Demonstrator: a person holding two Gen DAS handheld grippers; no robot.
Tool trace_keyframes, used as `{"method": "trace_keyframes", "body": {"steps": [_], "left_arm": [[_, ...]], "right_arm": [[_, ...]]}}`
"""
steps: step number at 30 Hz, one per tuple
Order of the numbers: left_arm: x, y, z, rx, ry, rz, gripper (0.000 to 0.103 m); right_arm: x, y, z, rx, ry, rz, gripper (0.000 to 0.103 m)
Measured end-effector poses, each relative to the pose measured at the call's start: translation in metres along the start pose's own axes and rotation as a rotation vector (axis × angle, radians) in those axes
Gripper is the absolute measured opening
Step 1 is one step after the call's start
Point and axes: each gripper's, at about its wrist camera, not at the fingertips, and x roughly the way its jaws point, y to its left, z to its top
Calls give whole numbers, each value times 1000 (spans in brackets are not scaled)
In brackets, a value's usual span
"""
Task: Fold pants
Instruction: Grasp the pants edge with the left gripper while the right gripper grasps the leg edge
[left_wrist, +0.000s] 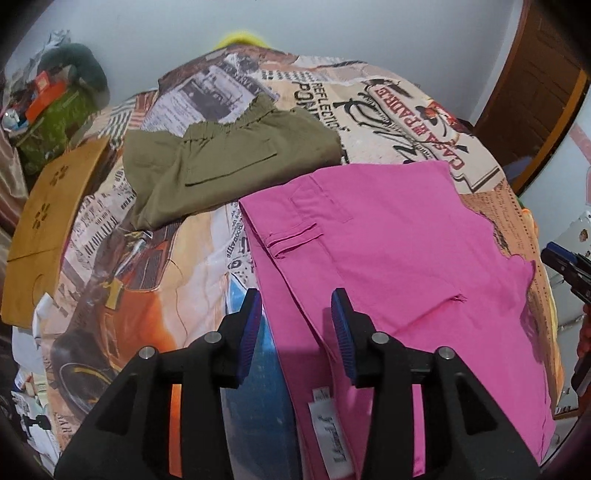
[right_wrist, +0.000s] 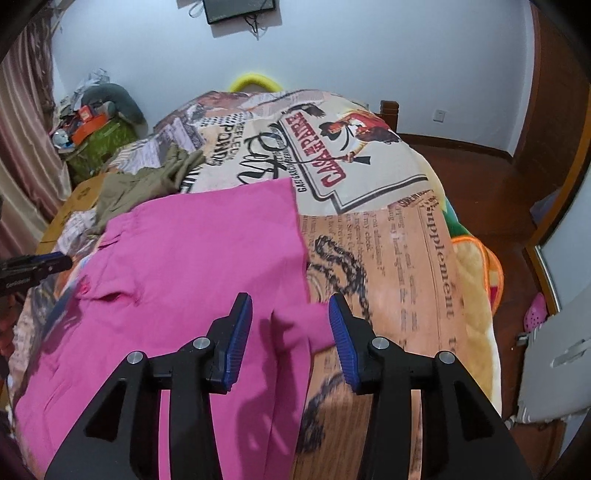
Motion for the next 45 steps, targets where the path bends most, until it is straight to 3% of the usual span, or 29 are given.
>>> {"method": "trace_keyframes", "body": {"steps": [8, 11, 13, 15, 20, 22, 28, 32, 38, 45], "left_arm": [[40, 3, 0, -59, 96, -118, 39], [45, 1, -1, -47, 87, -120, 39], [45, -2, 0, -33, 84, -166, 39], [46, -4, 2, -23, 81, -171, 35], [46, -6, 2, -2, 69, -115, 10], [46, -5, 3, -4, 61, -104, 6], [36, -20, 3, 93, 2, 27, 5], [27, -33, 4, 185, -49, 125, 5], [54, -24, 3, 183, 26, 151, 6], [53, -20, 4, 152, 51, 107, 7]], "right_arm": [[58, -10, 8, 23, 102, 3, 39], [74, -14, 3, 43, 143, 28, 39], [81, -15, -2, 57, 170, 49, 39], [82, -15, -6, 60, 156, 57, 40], [78, -12, -9, 32, 137, 78, 30], [78, -8, -10, 4, 133, 70, 25], [80, 6, -10, -63, 142, 7, 12], [80, 11, -9, -91, 150, -21, 10], [79, 7, -14, -60, 161, -17, 10], [78, 7, -12, -59, 174, -20, 11]]}}
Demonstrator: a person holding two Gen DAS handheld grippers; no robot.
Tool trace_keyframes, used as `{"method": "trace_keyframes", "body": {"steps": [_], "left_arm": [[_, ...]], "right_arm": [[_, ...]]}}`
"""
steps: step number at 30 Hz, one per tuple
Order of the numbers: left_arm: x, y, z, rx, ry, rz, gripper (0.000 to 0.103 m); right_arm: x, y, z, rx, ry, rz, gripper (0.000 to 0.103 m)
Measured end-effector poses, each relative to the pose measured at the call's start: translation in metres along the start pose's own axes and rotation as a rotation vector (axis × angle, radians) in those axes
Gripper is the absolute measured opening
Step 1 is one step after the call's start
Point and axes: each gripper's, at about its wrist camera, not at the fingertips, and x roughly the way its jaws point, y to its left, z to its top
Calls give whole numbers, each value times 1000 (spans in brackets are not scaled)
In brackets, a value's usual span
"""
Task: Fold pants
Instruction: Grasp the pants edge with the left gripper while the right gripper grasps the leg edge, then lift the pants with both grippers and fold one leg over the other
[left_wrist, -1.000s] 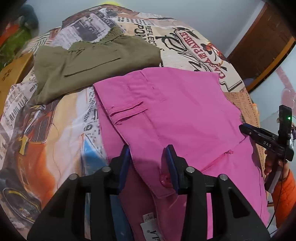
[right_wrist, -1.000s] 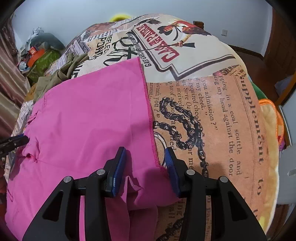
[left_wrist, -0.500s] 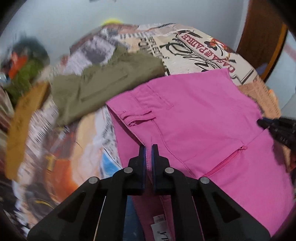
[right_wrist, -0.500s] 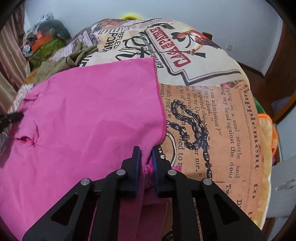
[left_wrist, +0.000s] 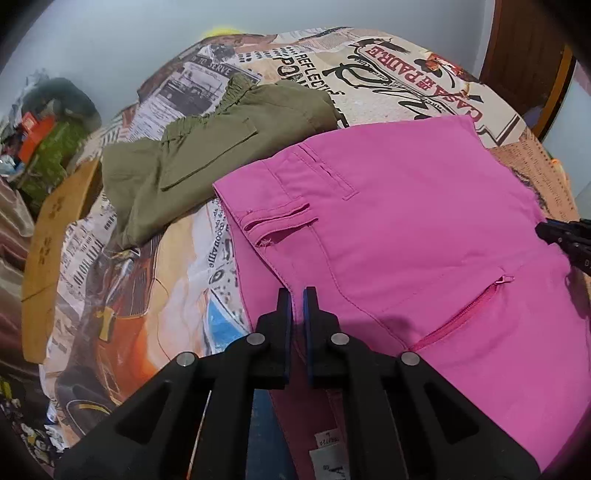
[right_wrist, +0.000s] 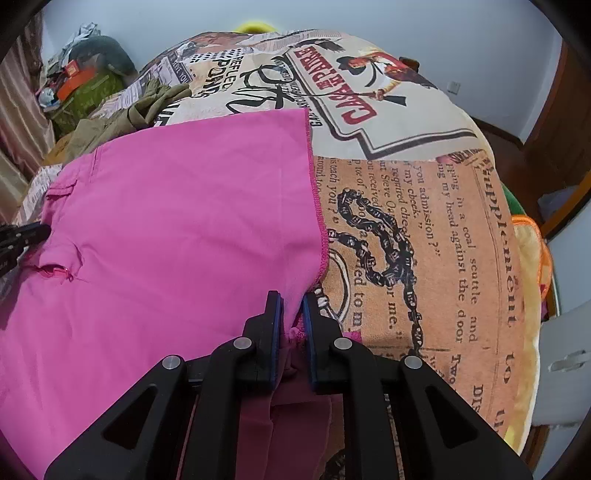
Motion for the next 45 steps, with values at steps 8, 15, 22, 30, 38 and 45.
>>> {"method": "trace_keyframes", "body": {"steps": [8, 15, 22, 30, 38, 45], "left_arm": [[-20, 9, 1, -42, -28, -47, 9], [-39, 24, 13, -35, -79, -17, 9], [-37, 60, 35, -116, -99, -12, 10], [-1, 73, 57, -160, -52, -83, 15], [40, 67, 70, -203, 5, -124, 45], [59, 69, 68, -217, 30, -183, 45]], "right_arm": [[-11, 0, 7, -17, 17, -10, 16], [-39, -3, 21, -25, -48, -8, 23], [-48, -5, 45, -25, -121, -4, 38], [-22, -7, 84, -11, -146, 23, 49], [25, -6, 113, -3, -85, 43, 49], [53, -1, 127, -61, -56, 63, 49]]}}
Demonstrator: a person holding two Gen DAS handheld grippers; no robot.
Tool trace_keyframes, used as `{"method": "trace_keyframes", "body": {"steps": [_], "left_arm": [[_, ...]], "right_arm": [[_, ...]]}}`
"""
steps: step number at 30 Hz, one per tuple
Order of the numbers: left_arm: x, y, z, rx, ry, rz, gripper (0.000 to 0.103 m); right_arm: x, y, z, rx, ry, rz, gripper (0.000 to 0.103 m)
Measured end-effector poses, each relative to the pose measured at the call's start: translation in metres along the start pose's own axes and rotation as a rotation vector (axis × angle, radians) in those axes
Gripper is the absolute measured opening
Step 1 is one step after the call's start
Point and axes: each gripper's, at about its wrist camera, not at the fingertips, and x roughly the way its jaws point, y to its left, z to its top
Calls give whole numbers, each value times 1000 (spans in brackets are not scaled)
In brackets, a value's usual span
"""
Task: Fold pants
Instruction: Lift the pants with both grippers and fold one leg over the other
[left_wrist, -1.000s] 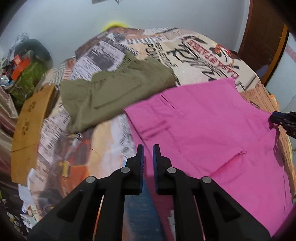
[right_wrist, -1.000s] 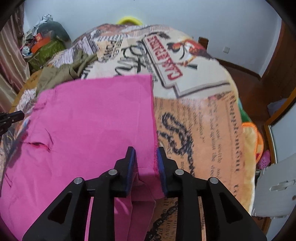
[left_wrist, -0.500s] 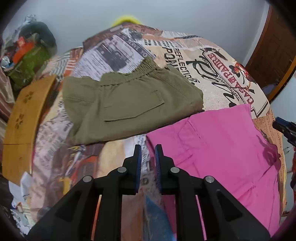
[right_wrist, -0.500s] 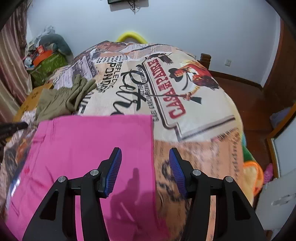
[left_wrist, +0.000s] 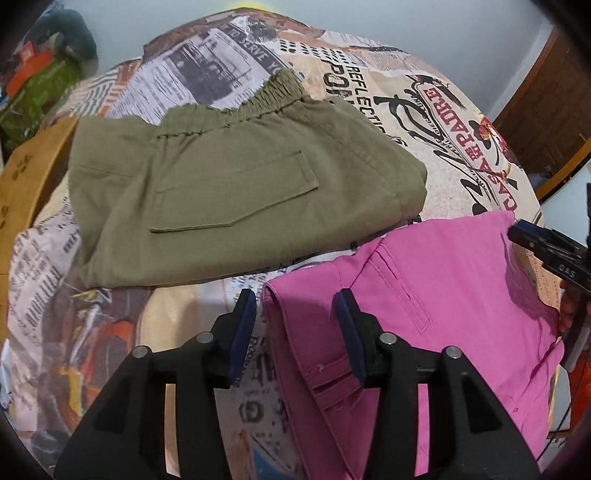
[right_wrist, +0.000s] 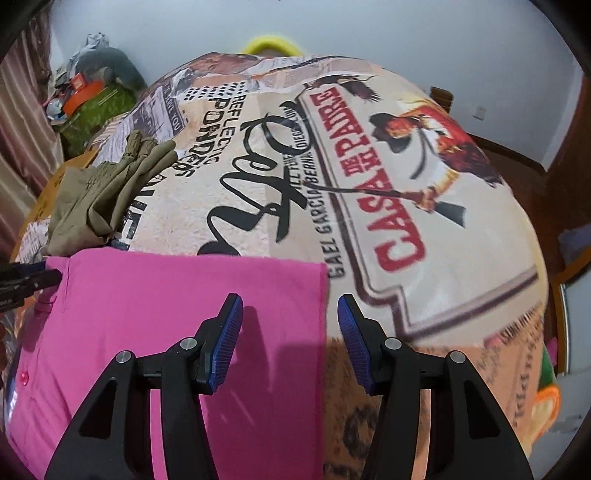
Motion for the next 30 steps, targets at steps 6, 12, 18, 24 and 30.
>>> {"method": "trace_keyframes", "body": {"steps": [6, 12, 18, 24, 30], "left_arm": [[8, 1, 2, 6, 7, -19, 37], [8, -5, 3, 18, -3, 30, 20], [-14, -21, 0, 87, -78, 121, 7], [-56, -41, 10, 180, -185, 178, 7], [-95, -40, 40, 136, -265, 177, 7]], "right_arm": [[20, 2, 8, 27, 32, 17, 38], [21, 3, 5, 44, 10, 5, 9], [12, 1, 0, 57, -25, -12, 4], [-25, 9, 6, 22, -128, -30, 3], [-70, 13, 31, 14, -236, -57, 3]]}}
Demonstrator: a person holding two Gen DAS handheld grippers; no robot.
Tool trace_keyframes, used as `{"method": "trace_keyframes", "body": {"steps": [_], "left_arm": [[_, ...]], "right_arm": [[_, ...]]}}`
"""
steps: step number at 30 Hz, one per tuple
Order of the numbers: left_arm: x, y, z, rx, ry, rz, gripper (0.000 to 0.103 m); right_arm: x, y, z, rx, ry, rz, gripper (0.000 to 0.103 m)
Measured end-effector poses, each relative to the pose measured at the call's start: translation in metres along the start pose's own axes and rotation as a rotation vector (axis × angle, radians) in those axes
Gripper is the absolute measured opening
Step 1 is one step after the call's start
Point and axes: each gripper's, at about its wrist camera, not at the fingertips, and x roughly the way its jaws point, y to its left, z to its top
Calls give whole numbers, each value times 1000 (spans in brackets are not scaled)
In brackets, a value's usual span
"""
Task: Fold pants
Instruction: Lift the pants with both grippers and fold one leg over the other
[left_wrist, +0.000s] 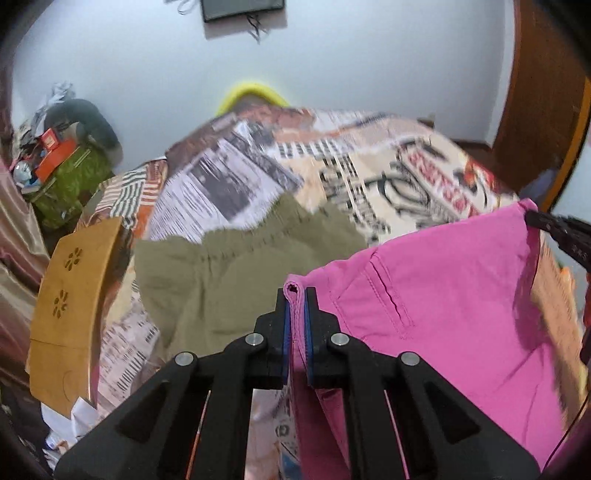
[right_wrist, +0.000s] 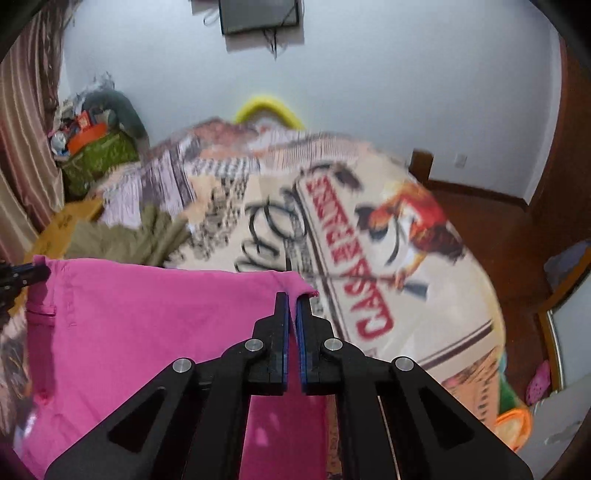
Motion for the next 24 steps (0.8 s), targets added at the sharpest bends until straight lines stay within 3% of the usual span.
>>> {"method": "trace_keyframes", "body": {"steps": [4, 9, 17, 24], "left_arm": [[-18, 6, 10, -30, -27, -19, 7], [-44, -1, 4, 31, -27, -7, 7], [-87, -19, -26, 115, -29, -2, 7], [-118, -29, -66, 167, -20, -4, 7]], "right_arm": [[-29, 5, 16, 9, -53, 16, 3], [-55, 14, 11, -5, -69, 37, 3], [-98, 12, -29, 49, -72, 82, 3], [-130, 12, -62, 23, -46, 75, 3]]}}
